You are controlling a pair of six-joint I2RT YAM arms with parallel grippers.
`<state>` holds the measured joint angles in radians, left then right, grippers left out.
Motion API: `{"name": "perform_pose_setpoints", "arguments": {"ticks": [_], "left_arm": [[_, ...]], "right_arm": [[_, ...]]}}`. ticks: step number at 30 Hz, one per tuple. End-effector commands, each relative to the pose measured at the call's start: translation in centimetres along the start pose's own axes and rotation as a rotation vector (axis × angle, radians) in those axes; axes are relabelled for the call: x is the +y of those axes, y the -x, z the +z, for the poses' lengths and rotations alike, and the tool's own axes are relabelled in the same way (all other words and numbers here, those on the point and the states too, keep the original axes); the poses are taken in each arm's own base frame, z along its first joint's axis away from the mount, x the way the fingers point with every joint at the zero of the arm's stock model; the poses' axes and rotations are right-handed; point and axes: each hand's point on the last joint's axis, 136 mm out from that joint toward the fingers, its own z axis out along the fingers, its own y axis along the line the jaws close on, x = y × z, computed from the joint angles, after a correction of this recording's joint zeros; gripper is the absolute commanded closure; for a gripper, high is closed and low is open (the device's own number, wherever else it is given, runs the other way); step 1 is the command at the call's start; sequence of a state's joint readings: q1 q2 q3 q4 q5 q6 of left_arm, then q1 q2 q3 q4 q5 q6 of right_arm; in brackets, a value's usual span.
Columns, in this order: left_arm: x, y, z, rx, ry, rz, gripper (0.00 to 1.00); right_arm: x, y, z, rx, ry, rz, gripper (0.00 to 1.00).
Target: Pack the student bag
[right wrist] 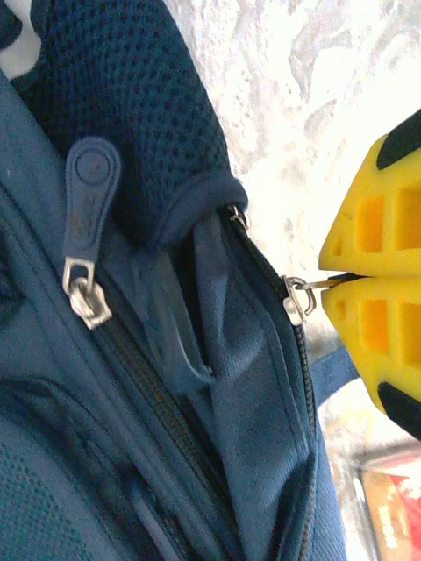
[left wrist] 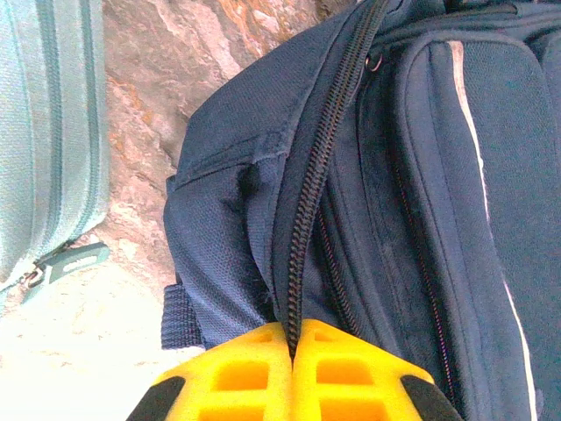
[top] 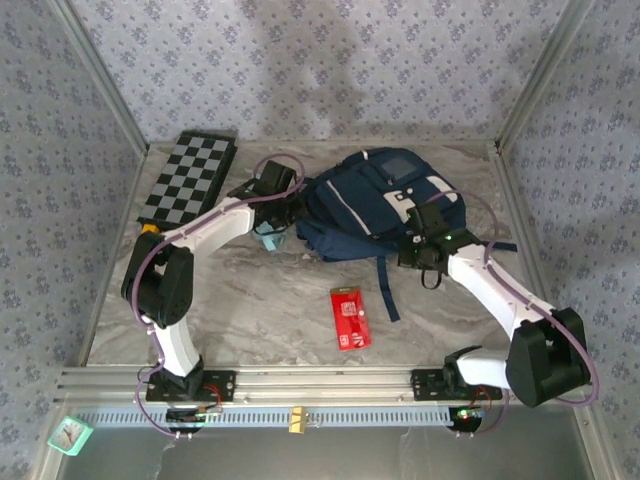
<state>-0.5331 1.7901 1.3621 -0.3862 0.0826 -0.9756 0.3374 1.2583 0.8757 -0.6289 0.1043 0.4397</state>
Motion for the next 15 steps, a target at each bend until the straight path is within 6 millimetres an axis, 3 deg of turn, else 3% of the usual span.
{"name": "perform_pose_setpoints", "arguments": {"ticks": [1,5,8,10,15], "left_arm": [[1.8,6.1,-0.9,-0.195,0.077,-0.004,1.0],[-0.9,4.7,-0.7,-0.119,-0.043,0.0,0.99],[-2.6,4.0,-1.4,-0.114,-0.076,0.028,0.89],[-2.7,3.7,-1.7,-0.086,-0.072,0.026,0.7],[-1.6,0.7,-3.0,-0.047,-0.092,-0.026,0.38]], "right_arm": [[-2.6,-1.3,-0.7,0.012,-0.107,-0.06,1.0],[1.7,-2.1,0.2,0.033,0.005,-0.17,1.0],[4.6,-3.1,1.3,0.082,0.086,-0.23,1.0],[6.2,-3.0,1.9,0.077,0.117,-0.256,1.0],[6.0,-3.0,2.8,0.081,0.082,-0.226,1.0]]}}
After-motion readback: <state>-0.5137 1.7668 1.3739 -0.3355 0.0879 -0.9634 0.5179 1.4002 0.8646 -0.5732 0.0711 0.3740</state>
